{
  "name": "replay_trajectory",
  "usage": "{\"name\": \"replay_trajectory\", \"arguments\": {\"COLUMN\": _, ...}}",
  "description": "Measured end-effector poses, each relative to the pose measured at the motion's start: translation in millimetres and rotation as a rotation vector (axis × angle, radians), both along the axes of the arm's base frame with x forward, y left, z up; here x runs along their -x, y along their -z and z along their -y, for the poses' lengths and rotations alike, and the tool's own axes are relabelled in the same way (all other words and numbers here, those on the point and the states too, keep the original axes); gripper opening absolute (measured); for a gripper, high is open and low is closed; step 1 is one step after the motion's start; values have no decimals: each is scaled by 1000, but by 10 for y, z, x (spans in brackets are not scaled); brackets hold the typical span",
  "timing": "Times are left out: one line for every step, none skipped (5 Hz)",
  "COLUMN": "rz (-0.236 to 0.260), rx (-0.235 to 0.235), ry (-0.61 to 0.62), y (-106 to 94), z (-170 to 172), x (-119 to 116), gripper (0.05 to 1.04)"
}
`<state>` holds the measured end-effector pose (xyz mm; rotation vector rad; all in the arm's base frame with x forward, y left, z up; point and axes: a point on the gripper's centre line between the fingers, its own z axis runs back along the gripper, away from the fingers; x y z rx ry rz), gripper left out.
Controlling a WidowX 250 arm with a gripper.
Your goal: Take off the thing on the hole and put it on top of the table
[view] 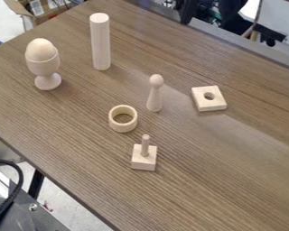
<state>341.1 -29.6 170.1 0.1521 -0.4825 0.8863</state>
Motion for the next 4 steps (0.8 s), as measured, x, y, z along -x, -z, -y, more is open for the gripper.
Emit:
{"name": "replay_trajectory", "arguments": {"rz": -37, "rx": -4, "ry": -1, "y": 118, "z": 1, "x": 24, "gripper": 989}}
{"name": "replay_trajectory", "arguments": {"rz": -90, "rx": -1, "ry": -4, "y": 246, "z": -34, "x": 221, "gripper": 989}}
{"name": "replay_trajectory", "arguments": {"rz": -78, "rx": 5, "ry": -3, "y": 204, "z": -32, "x": 231, "gripper": 989}}
{"name": "replay_trajectory", "arguments": {"rz": -79, "rx": 6, "ry": -4, "y": 204, "z": -30, "x": 232, "gripper": 989}}
